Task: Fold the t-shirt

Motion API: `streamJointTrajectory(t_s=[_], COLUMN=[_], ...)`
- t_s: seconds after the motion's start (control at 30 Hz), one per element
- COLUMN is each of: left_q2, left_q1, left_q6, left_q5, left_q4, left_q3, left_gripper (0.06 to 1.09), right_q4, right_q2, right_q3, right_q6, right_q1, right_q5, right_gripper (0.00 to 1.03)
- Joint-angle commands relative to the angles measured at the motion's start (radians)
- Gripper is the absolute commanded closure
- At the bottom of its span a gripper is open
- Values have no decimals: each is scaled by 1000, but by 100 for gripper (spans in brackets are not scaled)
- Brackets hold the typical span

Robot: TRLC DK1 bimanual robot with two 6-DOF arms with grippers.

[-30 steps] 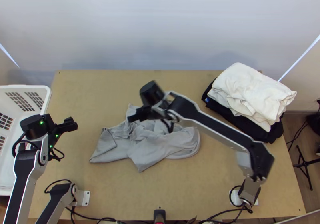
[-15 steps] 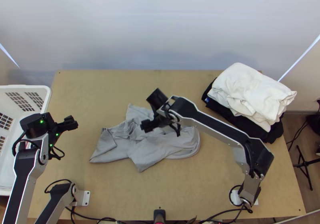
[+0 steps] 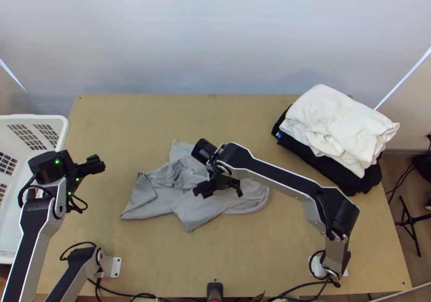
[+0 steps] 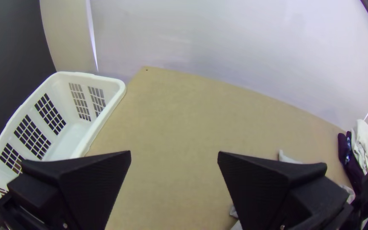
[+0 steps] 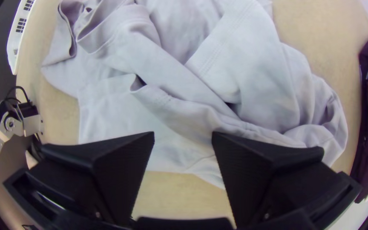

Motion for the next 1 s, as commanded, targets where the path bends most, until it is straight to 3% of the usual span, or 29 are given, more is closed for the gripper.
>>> streamJointTrajectory(t_s=[0.0,0.1,0.13,0.23,0.27,0.37,0.8,0.9,0.97], left_q2=[13,13,11,13,14,16,23,23,22], left_q1=[3,11,11,11,11,10,8,8,8], left_q6=[1,6,6,6,6,6,6,4,4], left_q5=[-1,-1,-1,-1,1,1,1,-1,-1], left_q4=[10,10,10,10,10,14,22,22,22], left_q3=[3,0,0,-3,-3,0,0,1,3], left_gripper=[10,10,10,10,10,10,10,10,10], right_q4=[95,119,117,111,103,95,189,212,212], right_q2=[-25,-40,-43,-60,-59,-59,6,12,1], right_q3=[-90,-104,-98,-84,-75,-57,-60,-101,-120], right_q6=[-28,-37,-37,-40,-48,-57,-169,-172,-172], right_q1=[-2,-2,-2,2,2,-1,-13,-15,-13], right_q5=[9,9,7,9,9,12,124,124,122], right_gripper=[79,79,71,14,9,5,6,26,50])
